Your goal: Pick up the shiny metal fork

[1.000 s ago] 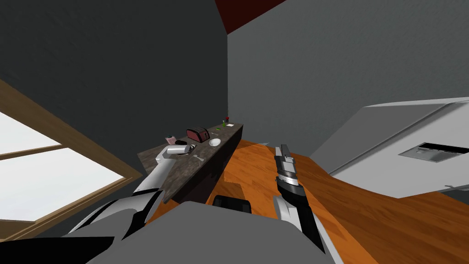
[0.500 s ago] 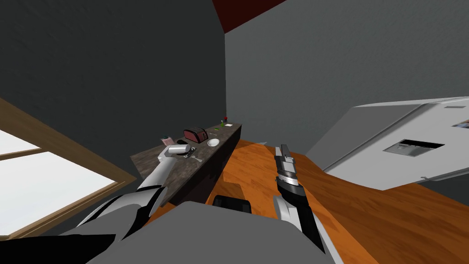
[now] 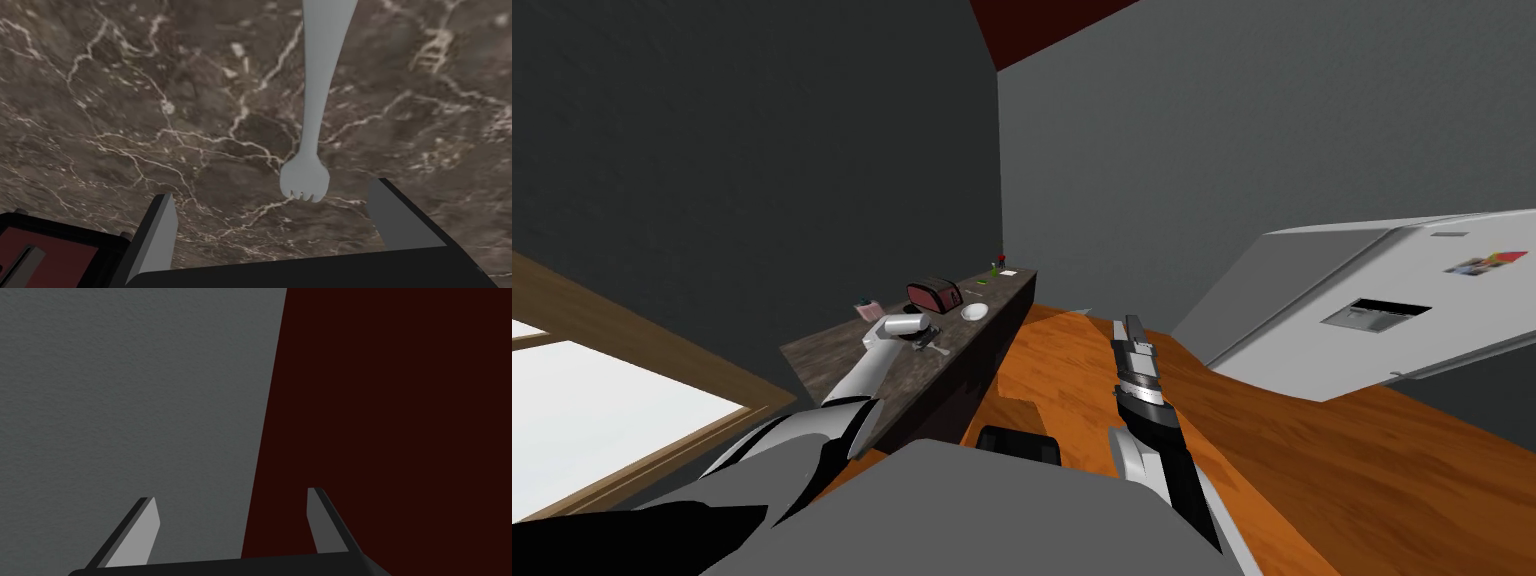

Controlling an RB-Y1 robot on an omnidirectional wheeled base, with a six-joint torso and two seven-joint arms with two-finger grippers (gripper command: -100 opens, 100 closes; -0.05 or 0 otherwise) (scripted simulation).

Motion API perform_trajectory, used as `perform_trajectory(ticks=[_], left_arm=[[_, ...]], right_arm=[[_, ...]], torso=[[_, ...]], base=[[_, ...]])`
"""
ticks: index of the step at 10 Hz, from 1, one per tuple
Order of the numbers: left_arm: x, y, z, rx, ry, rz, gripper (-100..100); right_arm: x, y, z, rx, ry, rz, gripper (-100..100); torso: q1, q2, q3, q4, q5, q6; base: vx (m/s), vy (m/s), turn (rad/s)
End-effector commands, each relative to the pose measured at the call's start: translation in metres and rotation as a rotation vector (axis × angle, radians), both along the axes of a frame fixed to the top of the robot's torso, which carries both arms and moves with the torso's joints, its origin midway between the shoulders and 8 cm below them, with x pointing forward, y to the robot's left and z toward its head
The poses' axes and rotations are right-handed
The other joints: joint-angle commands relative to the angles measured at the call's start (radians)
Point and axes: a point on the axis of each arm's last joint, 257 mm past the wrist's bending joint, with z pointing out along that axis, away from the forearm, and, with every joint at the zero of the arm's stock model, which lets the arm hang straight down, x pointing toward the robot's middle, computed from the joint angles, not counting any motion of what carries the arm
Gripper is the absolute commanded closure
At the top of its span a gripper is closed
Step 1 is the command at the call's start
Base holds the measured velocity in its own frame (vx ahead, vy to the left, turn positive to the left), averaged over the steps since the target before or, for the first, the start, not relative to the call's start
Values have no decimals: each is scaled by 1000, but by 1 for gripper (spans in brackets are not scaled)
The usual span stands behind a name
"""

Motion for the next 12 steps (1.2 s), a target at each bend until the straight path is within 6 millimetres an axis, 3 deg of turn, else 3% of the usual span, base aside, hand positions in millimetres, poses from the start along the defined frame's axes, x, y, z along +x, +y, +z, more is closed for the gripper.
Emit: perform_trajectory(ticks=[1, 8, 10, 11, 12], left_arm=[[-10, -3, -8, -25, 62, -4, -100], [-41, -9, -18, -91, 224, -6, -100], [-42, -9, -18, -93, 228, -5, -100], [-43, -9, -19, -94, 232, -6, 0], [-54, 14, -20, -80, 238, 11, -100]], right_arm=[[0, 0, 0, 0, 0, 0, 0], [0, 0, 0, 0, 0, 0, 0], [0, 0, 0, 0, 0, 0, 0], [0, 0, 0, 0, 0, 0, 0], [0, 0, 0, 0, 0, 0, 0]], torso=[[0, 0, 0, 0, 0, 0], [0, 0, 0, 0, 0, 0], [0, 0, 0, 0, 0, 0], [0, 0, 0, 0, 0, -1], [0, 0, 0, 0, 0, -1]], base=[[0, -1, -98], [1, -1, -49], [1, -1, -20], [0, 0, 0], [14, -36, -140]])
